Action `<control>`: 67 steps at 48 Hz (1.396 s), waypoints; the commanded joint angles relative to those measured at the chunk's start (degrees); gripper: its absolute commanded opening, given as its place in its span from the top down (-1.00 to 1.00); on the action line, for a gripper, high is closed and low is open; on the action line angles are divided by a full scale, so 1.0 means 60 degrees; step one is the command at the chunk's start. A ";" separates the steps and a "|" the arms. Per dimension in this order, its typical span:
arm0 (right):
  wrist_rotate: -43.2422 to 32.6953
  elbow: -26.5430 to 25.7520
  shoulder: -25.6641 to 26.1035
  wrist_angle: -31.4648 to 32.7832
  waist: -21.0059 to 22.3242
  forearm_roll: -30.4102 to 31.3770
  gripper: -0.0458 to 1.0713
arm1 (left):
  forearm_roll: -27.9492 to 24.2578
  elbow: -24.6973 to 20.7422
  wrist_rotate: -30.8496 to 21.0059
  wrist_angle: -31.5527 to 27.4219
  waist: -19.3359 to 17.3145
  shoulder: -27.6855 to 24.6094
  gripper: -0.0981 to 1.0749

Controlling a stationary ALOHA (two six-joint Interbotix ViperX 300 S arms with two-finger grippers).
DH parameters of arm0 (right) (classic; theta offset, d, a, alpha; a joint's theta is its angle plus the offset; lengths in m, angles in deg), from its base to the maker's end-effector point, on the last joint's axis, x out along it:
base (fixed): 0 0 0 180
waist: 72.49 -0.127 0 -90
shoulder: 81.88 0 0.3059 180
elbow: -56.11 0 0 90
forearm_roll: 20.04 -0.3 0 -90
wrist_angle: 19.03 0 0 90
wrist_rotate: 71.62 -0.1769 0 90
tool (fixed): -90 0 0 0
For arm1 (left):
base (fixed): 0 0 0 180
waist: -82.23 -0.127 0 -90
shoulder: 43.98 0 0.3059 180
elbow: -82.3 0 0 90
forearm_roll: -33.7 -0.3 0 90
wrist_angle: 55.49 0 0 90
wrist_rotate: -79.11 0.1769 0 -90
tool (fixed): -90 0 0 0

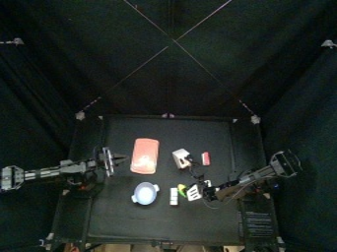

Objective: Put corn right of sushi roll

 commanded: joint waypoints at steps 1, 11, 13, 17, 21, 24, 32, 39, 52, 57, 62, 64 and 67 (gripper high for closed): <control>-0.0176 0.0659 0.0674 -0.0527 -0.0088 -0.0161 -0.31 | 0.0088 -0.0088 -0.0015 0.0088 -0.0029 -0.0044 -0.10; -0.0205 0.2139 0.1479 -0.1289 -0.0132 -0.1040 -0.31 | 0.0190 -0.0029 -0.0015 0.0088 -0.0029 -0.0044 -0.10; -0.0234 0.2300 0.1582 -0.1260 -0.0117 -0.1260 -0.31 | 0.0190 -0.0015 -0.0015 0.0088 -0.0029 -0.0044 -0.10; -0.0366 0.2505 0.1685 -0.1216 -0.0059 -0.1729 -0.31 | 0.0190 -0.0015 -0.0015 0.0073 -0.0029 -0.0059 -0.10; -0.0498 0.2505 0.1597 -0.0938 0.0044 -0.1978 -0.31 | 0.0205 0.0000 -0.0029 0.0088 -0.0029 -0.0059 -0.10; -0.0557 0.2402 0.1509 -0.0586 0.0117 -0.2139 -0.31 | 0.0205 0.0015 -0.0029 0.0088 -0.0029 -0.0059 -0.10; -0.1069 0.1816 0.0776 0.0498 0.0176 -0.2183 -0.32 | 0.0190 0.0029 -0.0044 0.0088 -0.0029 -0.0059 -0.10; -0.1611 0.1450 0.0015 0.0938 0.0176 -0.1772 -0.32 | 0.0190 0.0073 -0.0044 0.0088 -0.0029 -0.0059 -0.10; -0.2651 0.1377 -0.0645 0.1055 0.0088 -0.1377 -0.34 | 0.0190 0.0073 -0.0059 0.0088 -0.0015 -0.0059 -0.10; -0.2856 0.1538 -0.0630 0.1084 -0.0029 -0.1494 -0.34 | 0.0205 0.0103 -0.0044 0.0088 -0.0015 -0.0059 -0.10; -0.2886 0.1611 -0.0659 0.1099 -0.0029 -0.1597 -0.34 | 0.0205 0.0103 -0.0059 0.0073 -0.0029 -0.0059 -0.10; -0.2900 0.1611 -0.0688 0.1099 -0.0029 -0.1641 -0.34 | 0.0190 0.0103 -0.0059 0.0088 -0.0029 -0.0059 -0.10; -0.2886 0.1626 -0.0718 0.1099 -0.0015 -0.1729 -0.34 | 0.0205 0.0103 -0.0044 0.0088 -0.0015 -0.0059 -0.10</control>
